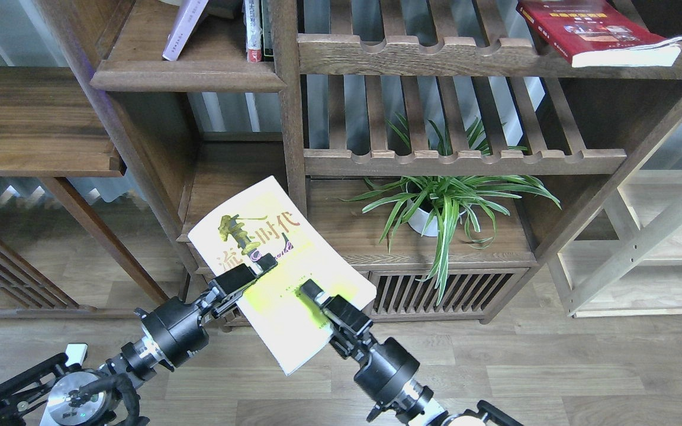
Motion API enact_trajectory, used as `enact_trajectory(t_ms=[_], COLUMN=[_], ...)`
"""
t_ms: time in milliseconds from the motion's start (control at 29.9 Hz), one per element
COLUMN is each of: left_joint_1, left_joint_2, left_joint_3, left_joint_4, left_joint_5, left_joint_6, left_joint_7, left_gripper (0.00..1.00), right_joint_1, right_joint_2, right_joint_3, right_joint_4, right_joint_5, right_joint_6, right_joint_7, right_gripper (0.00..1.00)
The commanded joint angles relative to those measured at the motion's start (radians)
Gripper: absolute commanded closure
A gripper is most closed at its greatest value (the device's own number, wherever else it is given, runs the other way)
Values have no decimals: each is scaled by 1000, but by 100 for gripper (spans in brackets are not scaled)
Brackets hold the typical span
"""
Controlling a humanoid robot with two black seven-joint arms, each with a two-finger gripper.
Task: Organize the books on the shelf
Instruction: 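Bring the book down toward the left gripper and grasp its edge, then release with the right gripper and lift the book up with the left gripper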
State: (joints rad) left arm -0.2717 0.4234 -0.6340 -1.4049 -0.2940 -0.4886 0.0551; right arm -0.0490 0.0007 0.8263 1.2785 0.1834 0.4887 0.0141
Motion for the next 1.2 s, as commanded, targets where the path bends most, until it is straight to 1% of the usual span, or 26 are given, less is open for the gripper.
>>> enact_trajectory(t_ms=[0,234,368,502,669,736,802,836,869,903,970,1037,1170], left_joint_1=[0,-6,-6,-4,-9,-9,-12,-12,-12,-14,-15,-21,-30], left_joint_2=[18,72,135,179,195,195,196,196,196,195,192,192,192], left_joint_3=[-21,-114,-197,-315,-467,-530,-585,-611,-643,-667,-711,-742,-823], left_joint_4=[-6,-34,-78,-138,-196,-224,-244,-249,-255,-258,-269,-270,-270], left_joint_5=[-2,39,171,286,444,504,538,542,545,546,547,552,598], left_joint_6=[0,0,0,0,0,0,0,0,0,0,0,0,0], left_joint_7=[-3,0,-1,6,12,22,77,116,174,215,278,301,312], left_gripper=[95,96,96,96,96,95,95,95,95,95,95,96,97], right_joint_1=[29,55,61,64,69,72,80,83,87,87,89,92,98], right_joint_2=[-1,-1,-1,-1,-1,-1,-1,-1,-1,-1,-1,-1,-1], right_joint_3=[80,165,195,203,203,203,203,203,203,203,203,200,195], right_joint_4=[-8,-54,-108,-134,-156,-160,-166,-172,-180,-183,-186,-189,-191], right_joint_5=[8,16,16,15,11,11,11,11,11,11,11,11,11], right_joint_6=[0,0,0,0,0,0,0,0,0,0,0,0,0], right_joint_7=[3,3,1,0,0,0,-2,-2,-3,-3,-3,-3,-3], right_gripper=[21,19,19,19,19,19,19,19,19,19,19,19,19])
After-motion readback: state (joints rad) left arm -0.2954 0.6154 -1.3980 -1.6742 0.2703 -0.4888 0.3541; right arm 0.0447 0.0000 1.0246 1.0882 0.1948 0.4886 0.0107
